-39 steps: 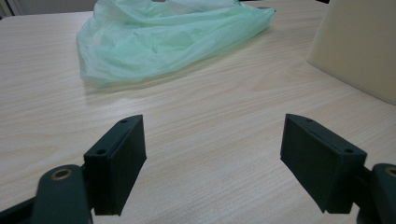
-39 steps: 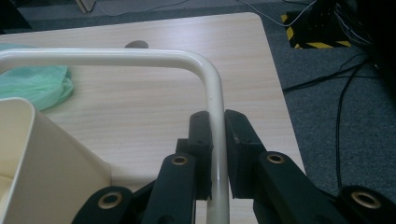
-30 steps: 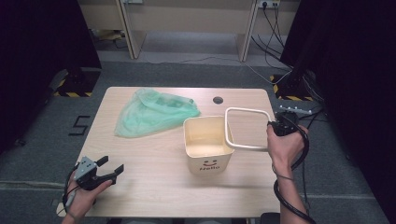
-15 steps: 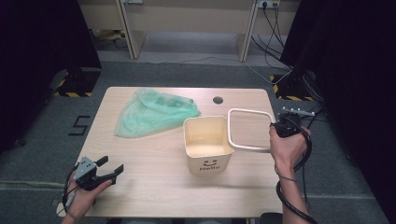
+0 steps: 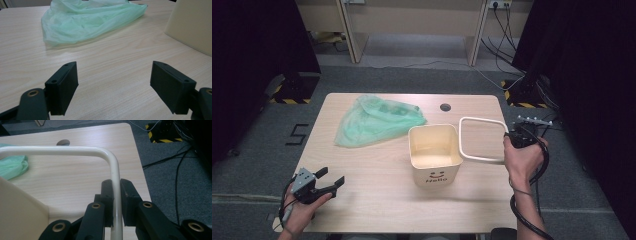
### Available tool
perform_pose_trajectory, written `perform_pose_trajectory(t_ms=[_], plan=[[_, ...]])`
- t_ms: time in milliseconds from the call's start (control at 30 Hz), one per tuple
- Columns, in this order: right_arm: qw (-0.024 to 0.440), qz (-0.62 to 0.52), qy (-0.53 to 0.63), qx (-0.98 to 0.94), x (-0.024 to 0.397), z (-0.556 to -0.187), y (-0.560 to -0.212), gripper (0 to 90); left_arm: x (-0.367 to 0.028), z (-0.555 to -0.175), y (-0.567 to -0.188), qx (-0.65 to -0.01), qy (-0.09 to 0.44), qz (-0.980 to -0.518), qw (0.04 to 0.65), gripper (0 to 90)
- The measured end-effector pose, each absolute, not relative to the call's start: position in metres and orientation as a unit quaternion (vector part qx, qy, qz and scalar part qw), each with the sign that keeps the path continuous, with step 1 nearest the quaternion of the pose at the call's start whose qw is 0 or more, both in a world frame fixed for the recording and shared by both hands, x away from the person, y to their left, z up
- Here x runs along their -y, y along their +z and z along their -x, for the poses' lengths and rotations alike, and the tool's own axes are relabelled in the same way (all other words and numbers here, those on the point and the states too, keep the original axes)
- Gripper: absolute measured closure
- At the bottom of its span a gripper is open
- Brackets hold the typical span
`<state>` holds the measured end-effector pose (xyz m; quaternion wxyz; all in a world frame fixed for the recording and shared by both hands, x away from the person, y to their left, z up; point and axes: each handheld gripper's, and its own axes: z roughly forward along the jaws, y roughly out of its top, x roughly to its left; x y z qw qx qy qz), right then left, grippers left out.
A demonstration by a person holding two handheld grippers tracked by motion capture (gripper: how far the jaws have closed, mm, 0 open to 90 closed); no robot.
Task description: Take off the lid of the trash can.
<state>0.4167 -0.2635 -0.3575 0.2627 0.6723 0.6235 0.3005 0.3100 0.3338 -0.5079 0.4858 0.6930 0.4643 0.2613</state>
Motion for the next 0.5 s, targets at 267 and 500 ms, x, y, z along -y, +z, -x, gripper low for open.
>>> perform_pose_trajectory(t_ms=[267,500], plan=[[0.261,-0.677,0.3,-0.62,0.2681,-0.4162,-0.3584,81.8,-0.3331,-0.3102,-0.508,-0.463,0.26,-0.694,0.486,21.1],[0.261,-0.679,0.298,-0.617,0.2717,-0.4157,-0.3588,81.8,-0.3329,-0.3103,-0.5081,-0.463,0.261,-0.694,0.486,21.1]])
